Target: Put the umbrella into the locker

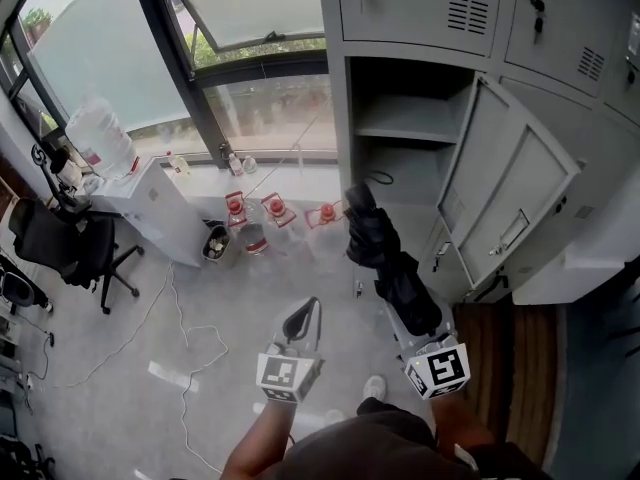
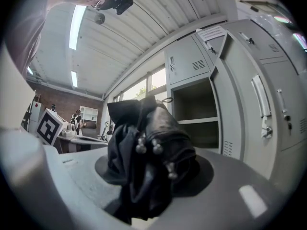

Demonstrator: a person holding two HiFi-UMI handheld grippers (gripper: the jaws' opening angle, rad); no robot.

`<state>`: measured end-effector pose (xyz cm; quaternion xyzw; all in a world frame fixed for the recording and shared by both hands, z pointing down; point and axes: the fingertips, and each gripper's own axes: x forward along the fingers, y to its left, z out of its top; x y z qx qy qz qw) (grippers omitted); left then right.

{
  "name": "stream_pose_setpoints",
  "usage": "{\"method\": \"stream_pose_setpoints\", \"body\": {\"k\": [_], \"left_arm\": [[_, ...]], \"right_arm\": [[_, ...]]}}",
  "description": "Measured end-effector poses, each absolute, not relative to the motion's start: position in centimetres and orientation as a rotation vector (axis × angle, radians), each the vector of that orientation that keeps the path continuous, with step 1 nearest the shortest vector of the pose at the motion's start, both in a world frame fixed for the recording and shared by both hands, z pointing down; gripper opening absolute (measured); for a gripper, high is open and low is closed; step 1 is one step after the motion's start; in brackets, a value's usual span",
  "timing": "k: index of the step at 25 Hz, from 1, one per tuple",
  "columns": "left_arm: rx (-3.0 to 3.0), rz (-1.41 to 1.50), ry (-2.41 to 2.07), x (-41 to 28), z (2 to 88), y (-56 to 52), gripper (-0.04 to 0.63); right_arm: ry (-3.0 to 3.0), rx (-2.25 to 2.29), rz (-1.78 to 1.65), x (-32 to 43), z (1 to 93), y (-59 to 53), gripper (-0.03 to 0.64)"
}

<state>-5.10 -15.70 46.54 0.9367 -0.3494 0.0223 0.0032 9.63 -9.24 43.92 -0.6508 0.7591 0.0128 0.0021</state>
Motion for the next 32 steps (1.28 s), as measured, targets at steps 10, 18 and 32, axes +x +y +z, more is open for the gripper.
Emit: {"method": "stream_pose_setpoints", "body": {"k": [10,18,32], "left_arm": [[2.961,0.093,-1.033,0.6,46.5,-18.2,0.005],[2.965,0.115,-1.046,3.8,46.7,-19.8,0.005],[3.0,0.103,-0.964,6.0,46.4,-25.1,0.005]], "right_arm": [[2.354,-2.103,-0.013,14.7,46.0,-11.1,0.224],[2.349,-2.1,-0.072,17.6,47.3,-12.6,0.224],[2.302,-2.154,-0.154,19.3,49.0,-17.9,0.224]]}}
